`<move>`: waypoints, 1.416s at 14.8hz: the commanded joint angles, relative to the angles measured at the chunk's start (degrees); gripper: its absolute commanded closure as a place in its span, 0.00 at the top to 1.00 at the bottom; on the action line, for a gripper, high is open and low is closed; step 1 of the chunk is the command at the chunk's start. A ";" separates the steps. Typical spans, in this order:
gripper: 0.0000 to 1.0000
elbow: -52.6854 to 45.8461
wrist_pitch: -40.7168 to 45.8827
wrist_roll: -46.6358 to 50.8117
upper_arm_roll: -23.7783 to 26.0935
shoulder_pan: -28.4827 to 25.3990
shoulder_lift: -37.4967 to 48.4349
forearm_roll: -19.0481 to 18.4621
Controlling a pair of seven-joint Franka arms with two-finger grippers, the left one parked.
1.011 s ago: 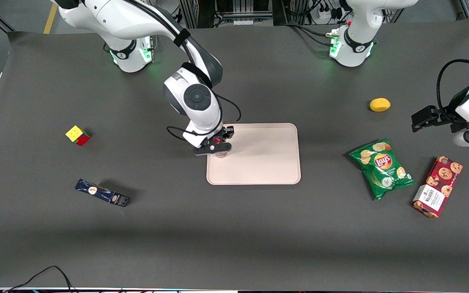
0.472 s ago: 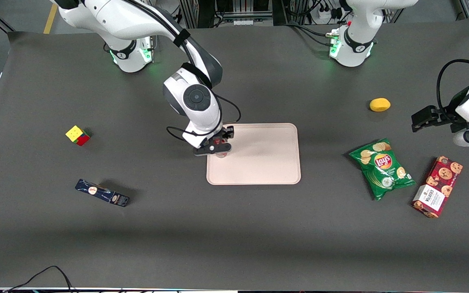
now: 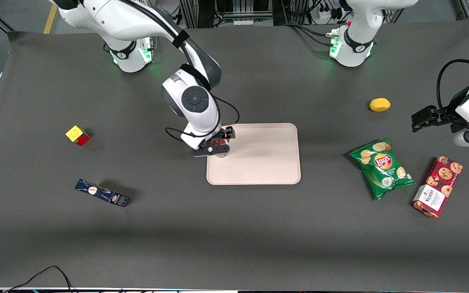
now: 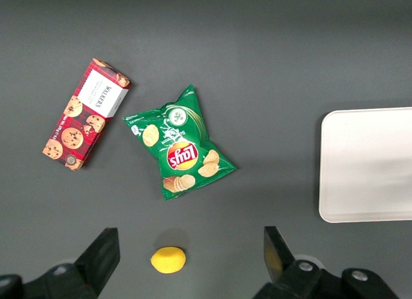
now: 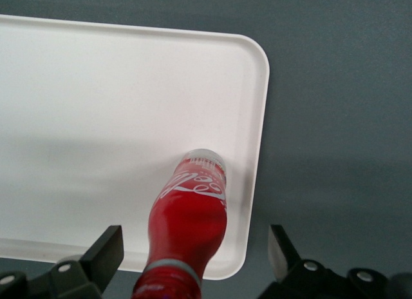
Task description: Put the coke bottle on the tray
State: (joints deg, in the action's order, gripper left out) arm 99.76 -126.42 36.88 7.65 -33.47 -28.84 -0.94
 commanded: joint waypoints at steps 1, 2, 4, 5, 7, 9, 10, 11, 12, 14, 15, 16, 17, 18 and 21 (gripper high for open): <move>1.00 -1.85 0.81 0.56 0.09 -0.01 1.58 0.23; 1.00 -3.33 3.35 1.08 0.09 -0.01 3.25 0.24; 1.00 -9.38 12.46 0.83 0.18 -0.01 5.80 0.24; 1.00 -12.98 17.91 0.39 0.18 0.08 7.21 0.24; 1.00 -18.09 27.06 0.04 0.09 0.69 11.24 0.24; 1.00 -19.69 32.70 -3.11 -0.61 1.13 16.33 0.06; 1.00 -19.35 35.08 -6.09 -0.61 2.44 19.06 0.15; 1.00 -19.26 37.45 -8.55 -0.61 4.10 21.17 0.15; 1.00 -19.17 38.95 -9.54 -0.61 6.12 22.76 0.15; 1.00 -16.73 39.59 -12.25 -0.53 10.95 25.57 0.06; 1.00 -15.05 39.15 -14.79 -0.44 13.67 26.72 0.06; 1.00 -13.99 38.62 -16.38 -0.53 16.14 27.17 0.06; 1.00 -13.11 38.09 -16.92 -0.53 18.25 27.61 0.06; 1.00 -12.15 37.39 -16.93 -0.44 20.18 27.79 0.06; 1.00 -10.47 35.98 -17.36 -1.75 23.53 28.58 -0.64</move>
State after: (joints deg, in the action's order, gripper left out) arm 85.86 -88.35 20.46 6.44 -12.48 -2.74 -0.93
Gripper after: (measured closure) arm 0.000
